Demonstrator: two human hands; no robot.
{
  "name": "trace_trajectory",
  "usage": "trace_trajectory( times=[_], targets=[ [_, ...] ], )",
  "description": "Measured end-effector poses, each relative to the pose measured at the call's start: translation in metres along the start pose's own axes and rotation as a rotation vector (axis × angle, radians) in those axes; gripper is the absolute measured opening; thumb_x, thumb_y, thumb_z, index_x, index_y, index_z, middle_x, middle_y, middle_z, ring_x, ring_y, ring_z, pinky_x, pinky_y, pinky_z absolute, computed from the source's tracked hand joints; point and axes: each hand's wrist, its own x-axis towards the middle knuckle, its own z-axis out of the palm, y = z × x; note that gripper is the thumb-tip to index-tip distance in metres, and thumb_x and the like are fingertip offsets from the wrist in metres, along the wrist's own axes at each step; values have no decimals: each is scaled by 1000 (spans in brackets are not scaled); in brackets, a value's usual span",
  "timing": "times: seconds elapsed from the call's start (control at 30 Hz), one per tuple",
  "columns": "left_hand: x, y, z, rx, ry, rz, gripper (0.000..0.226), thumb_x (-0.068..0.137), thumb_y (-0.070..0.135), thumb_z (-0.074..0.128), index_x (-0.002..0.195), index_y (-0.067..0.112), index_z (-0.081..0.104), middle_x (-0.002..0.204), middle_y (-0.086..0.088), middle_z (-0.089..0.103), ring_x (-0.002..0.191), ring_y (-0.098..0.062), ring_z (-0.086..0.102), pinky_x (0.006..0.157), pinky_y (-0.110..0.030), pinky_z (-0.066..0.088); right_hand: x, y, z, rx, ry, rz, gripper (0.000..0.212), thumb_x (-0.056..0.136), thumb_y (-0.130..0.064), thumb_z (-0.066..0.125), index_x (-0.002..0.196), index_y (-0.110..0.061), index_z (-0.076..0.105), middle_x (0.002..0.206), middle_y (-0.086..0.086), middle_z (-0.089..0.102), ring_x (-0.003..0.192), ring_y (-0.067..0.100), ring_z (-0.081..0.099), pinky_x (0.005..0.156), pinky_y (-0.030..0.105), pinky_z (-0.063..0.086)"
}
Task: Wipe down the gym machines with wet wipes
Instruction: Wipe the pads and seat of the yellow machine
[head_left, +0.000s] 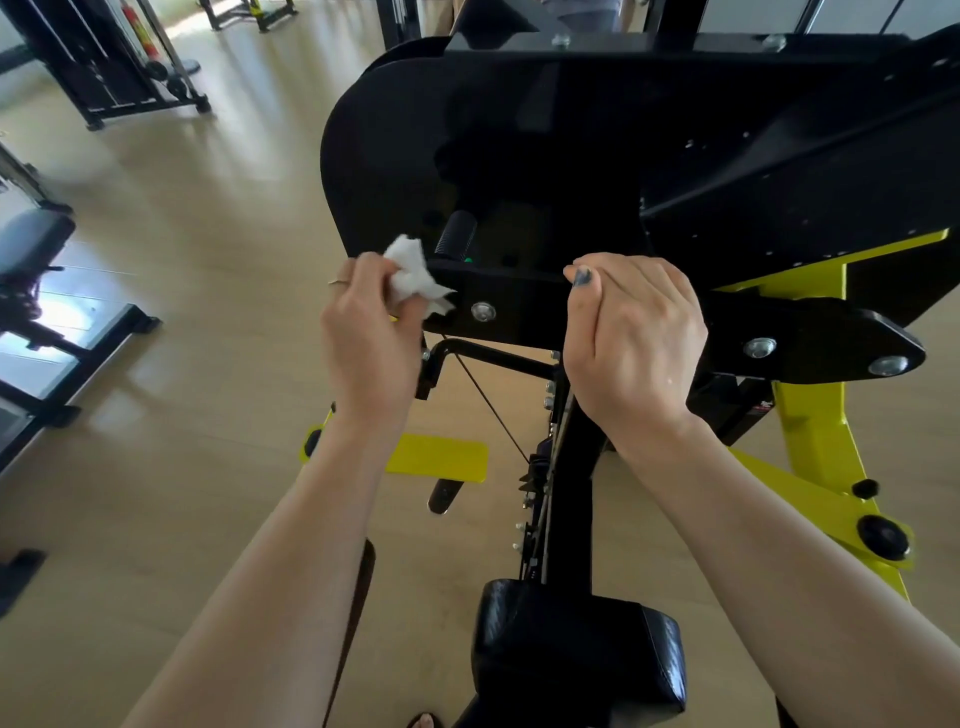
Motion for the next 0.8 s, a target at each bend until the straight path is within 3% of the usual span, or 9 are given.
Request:
trace_trajectory(
  times=[0.07, 0.13, 0.23, 0.37, 0.47, 0.63, 0.8],
  targets=[
    [4, -14, -5, -20, 27, -126, 20, 87, 22, 70, 86, 10, 55, 79, -2, 54, 75, -22, 45, 58, -21, 27, 0, -1, 1, 3, 3, 2, 36, 105, -14, 42, 92, -8, 75, 92, 3, 74, 88, 23, 68, 91, 36, 47],
    [7, -16, -7, -37, 1, -156, 19, 88, 22, 68, 86, 12, 51, 81, -6, 55, 76, -23, 44, 58, -18, 29, 0, -1, 0, 2, 0, 2, 36, 105, -14, 42, 91, -8, 75, 92, 3, 74, 88, 23, 68, 91, 36, 47],
    [6, 5, -3, 1, -121, 51, 17, 86, 12, 70, 89, 10, 54, 92, -3, 52, 77, -11, 38, 62, -10, 31, 0, -2, -1, 3, 3, 13, 37, 105, -14, 42, 90, -9, 75, 92, 2, 74, 88, 22, 67, 92, 35, 46],
    [7, 48, 9, 119, -277, 378, 18, 84, 16, 68, 96, 8, 57, 97, -2, 51, 80, -18, 47, 62, -30, 38, 1, -1, -1, 4, 7, 4, 36, 105, -14, 42, 92, -7, 75, 94, 2, 75, 89, 23, 68, 92, 36, 49],
    [12, 58, 13, 267, -277, 596, 22, 81, 16, 71, 98, 9, 58, 98, -6, 58, 88, -26, 52, 71, -36, 42, 1, 1, -1, 7, -5, -9, 36, 105, -14, 42, 94, -5, 75, 96, 4, 75, 90, 24, 68, 93, 37, 49],
    [26, 18, -6, 221, -286, 532, 25, 88, 20, 58, 110, 13, 68, 107, -2, 65, 102, -26, 54, 83, -37, 44, 2, 0, -3, 42, 6, -5, 35, 105, -12, 44, 92, -6, 75, 93, 3, 75, 88, 23, 68, 92, 37, 50],
    [33, 10, -18, 279, -266, 475, 25, 87, 20, 55, 105, 14, 71, 105, 0, 67, 107, -25, 53, 87, -35, 42, 2, -2, -2, 40, 3, 13, 34, 104, -12, 44, 91, -6, 76, 93, 4, 75, 88, 23, 68, 93, 36, 48]
  ],
)
